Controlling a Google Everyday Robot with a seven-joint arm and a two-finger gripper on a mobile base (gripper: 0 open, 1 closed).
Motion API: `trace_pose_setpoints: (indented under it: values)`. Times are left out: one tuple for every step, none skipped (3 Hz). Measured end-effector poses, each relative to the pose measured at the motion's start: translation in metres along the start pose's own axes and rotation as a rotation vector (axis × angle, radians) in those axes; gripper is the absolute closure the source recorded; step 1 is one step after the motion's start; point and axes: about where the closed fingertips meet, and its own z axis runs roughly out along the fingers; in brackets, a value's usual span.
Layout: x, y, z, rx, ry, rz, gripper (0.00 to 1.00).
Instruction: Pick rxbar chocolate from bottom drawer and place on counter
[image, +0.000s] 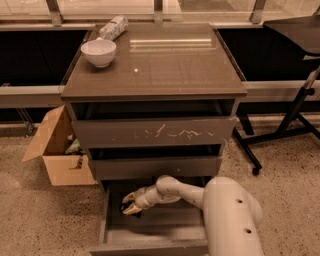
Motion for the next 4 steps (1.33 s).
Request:
trace_pose_setpoints:
  values:
    - [-0.026, 0.002, -0.042, -0.016, -0.039, -0.116, 1.00]
    - [-0.026, 0.002, -0.042, -0.016, -0.039, -0.116, 1.00]
    - [-0.045, 0.006, -0.053, -0.007, -0.037, -0.151, 1.00]
    - [-0.100, -0.001, -0.100, 0.067, 0.002, -0.232, 1.00]
